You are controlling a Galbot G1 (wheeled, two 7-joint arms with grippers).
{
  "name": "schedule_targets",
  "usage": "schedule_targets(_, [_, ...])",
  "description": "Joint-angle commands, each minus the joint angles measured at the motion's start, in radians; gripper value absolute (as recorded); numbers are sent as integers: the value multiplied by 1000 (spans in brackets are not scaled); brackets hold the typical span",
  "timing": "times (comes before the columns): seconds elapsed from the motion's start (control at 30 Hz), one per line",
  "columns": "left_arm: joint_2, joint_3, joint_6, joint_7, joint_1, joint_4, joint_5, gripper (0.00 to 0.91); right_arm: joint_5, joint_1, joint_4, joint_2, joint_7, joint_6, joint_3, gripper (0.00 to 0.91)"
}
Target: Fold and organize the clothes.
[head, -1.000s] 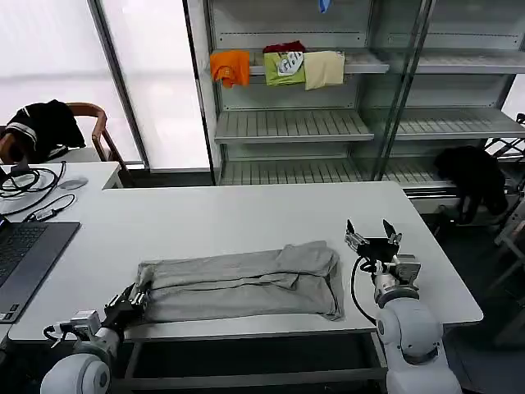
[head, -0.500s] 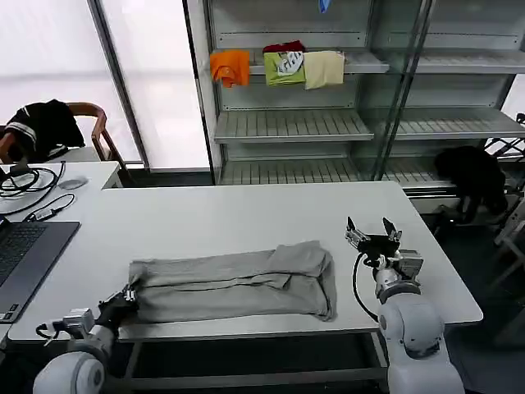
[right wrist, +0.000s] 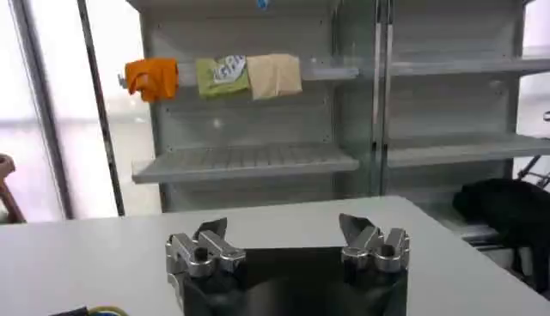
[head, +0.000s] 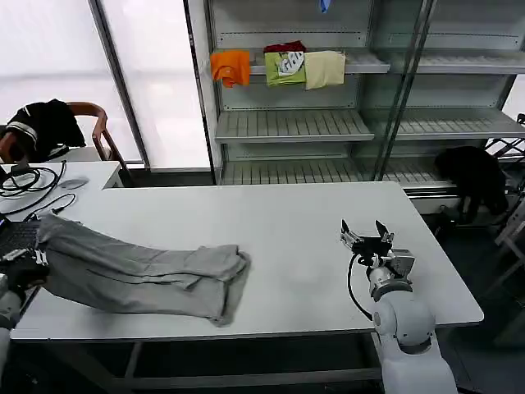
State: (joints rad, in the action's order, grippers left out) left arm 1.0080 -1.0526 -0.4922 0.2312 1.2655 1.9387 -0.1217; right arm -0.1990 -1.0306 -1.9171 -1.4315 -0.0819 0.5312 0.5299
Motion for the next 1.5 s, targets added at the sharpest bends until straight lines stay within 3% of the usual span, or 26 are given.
schedule_targets(0.03, [22,130,-86,3,-37,274,-65,0,4,-7,31,6,0,-1,2,907])
schedule_targets(0.17, [122,294,-87,-20,-22,320,-39,0,12,-25,31,15,3,-2,8,907])
schedule_targets(0.4, [221,465,-88,-65,14,314,14,10,29,-41,39,6,2,-12,8,907])
schedule_targets(0.97, [312,633,-88,-123,16,206,63,20,49,-63,53,5,11,-43,6,907])
schedule_targets(1.0, [314,642,-88,-124,18,200,80,504,49,-63,53,6,12,-43,8,907])
schedule_targets(1.03, [316,645,-88,-124,19,197,89,907,48,-63,53,7,12,-43,8,907])
schedule_targets(1.37, [338,692,-87,-177,19,321,-29,907,50,-65,62,4,16,-52,7,907])
schedule_targets(1.5, [317,615,-87,-189,43,401,-96,907,52,-60,63,1,18,-51,4,907])
